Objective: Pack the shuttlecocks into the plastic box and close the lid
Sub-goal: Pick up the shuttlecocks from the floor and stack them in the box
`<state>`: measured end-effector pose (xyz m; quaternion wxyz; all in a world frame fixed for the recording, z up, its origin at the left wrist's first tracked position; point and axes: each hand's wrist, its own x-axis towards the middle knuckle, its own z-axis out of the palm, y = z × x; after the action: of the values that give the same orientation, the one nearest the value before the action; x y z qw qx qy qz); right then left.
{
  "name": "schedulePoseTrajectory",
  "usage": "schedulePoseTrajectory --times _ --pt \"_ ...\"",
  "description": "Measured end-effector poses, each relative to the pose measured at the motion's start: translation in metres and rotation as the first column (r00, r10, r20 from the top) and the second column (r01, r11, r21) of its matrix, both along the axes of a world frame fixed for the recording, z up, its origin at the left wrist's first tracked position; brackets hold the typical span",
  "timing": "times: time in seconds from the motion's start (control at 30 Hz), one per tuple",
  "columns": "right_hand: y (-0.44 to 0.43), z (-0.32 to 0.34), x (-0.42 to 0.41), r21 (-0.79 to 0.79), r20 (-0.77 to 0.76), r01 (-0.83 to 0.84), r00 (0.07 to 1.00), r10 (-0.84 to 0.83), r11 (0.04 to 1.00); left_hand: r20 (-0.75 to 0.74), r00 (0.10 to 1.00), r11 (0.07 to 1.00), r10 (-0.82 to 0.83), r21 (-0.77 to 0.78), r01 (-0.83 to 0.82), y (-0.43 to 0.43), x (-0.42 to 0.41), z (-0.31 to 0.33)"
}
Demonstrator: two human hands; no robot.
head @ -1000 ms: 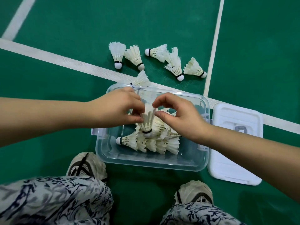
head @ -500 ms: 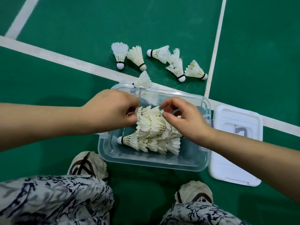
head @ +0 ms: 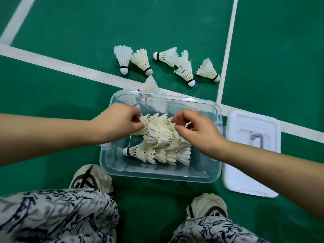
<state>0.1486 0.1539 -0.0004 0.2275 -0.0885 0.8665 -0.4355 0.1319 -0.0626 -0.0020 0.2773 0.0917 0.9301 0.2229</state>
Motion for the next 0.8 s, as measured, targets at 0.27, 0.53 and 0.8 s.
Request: schedulePoseTrajectory --times 0.27,0.53,0.8 --pt "0.003 0.0 0.0 0.003 0.013 -0.01 1.0 0.01 1.0 0.409 0.855 0.926 0.32 0.055 -0.373 0.013 0.009 -0.019" --pt "0.006 -0.004 -0.001 0.03 0.031 -0.025 0.999 0.024 0.999 0.539 0.811 0.972 0.229 -0.173 -0.16 0.019 -0.005 -0.005" --pt "0.007 -0.002 -0.008 0.024 0.011 0.001 1.0 -0.001 1.0 0.137 0.964 0.931 -0.226 -0.262 0.256 0.019 -0.042 0.026"
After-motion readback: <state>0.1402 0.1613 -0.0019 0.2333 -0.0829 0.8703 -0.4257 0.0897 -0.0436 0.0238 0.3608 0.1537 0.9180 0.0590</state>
